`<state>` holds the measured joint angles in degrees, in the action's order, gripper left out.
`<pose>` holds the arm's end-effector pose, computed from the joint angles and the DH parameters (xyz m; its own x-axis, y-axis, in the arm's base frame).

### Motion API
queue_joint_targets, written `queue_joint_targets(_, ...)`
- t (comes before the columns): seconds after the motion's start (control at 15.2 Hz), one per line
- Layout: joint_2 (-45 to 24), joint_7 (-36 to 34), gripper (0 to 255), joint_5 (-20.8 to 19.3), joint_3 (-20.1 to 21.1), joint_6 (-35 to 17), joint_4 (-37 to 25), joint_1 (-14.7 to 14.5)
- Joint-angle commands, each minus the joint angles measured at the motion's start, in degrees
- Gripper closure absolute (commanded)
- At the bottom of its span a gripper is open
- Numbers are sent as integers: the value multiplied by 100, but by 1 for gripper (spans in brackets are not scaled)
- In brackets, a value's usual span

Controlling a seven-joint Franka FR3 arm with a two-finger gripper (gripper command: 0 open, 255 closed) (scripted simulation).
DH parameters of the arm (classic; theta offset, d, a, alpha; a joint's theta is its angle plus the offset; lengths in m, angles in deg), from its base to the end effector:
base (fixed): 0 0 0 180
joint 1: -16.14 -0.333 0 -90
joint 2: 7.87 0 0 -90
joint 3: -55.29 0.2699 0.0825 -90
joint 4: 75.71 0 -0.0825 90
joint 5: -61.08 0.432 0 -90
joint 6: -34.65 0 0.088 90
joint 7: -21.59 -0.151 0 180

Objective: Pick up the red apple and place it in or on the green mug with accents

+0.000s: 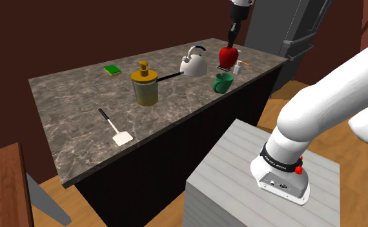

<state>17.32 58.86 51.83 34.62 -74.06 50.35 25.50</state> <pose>0.4325 -0.2749 0.4588 0.9772 0.1941 0.0865 0.1879 -0.9794 0.0746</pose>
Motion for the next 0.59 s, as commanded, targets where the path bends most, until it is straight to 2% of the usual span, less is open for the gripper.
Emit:
queue_joint_targets(0.0, 17, -7, 255, -18, -15, -167, 180, 11)
queue_joint_targets(0.53, -58, -15, 255, -59, -94, -795, 734, 33)
